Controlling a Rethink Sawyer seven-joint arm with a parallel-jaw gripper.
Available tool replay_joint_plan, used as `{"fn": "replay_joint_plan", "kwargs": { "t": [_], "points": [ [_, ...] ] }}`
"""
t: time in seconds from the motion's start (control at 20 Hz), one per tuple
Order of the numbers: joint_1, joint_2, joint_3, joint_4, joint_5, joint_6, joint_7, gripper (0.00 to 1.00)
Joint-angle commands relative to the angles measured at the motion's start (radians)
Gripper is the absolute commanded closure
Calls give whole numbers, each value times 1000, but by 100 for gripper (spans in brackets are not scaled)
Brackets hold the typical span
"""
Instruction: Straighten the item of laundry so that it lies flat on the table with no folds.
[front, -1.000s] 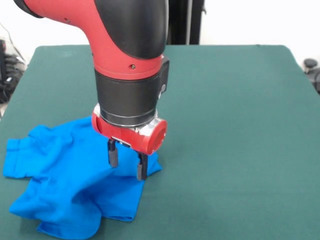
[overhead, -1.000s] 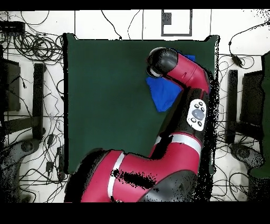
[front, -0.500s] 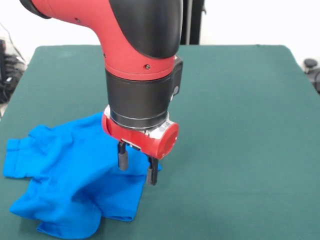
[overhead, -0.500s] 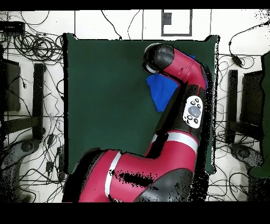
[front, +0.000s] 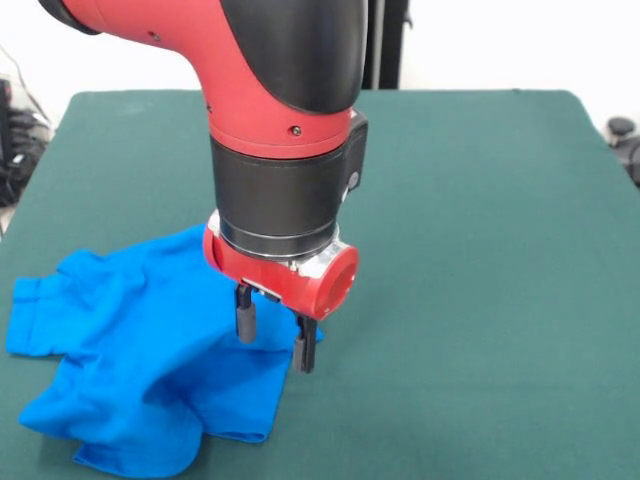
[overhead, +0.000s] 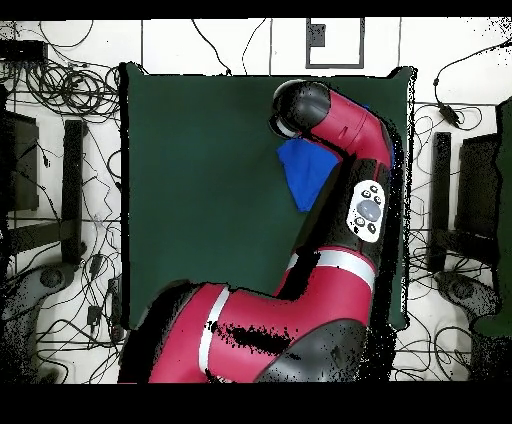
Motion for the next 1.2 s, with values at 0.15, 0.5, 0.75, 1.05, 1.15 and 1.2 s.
{"fn": "replay_joint_plan", "kwargs": {
  "t": [0.15, 0.5, 0.75, 1.05, 1.15, 1.2],
  "points": [
    [25, 22, 52, 23, 12, 59, 250, 0],
    [19, 34, 72, 24, 16, 26, 235, 0],
    [16, 45, 72, 9, 16, 33, 234, 0],
    [4, 85, 74, -40, 21, 41, 234, 0],
    [-2, 100, 80, -56, 23, 36, 228, 0],
    [-5, 106, 83, -61, 24, 35, 226, 0]
  ]
}}
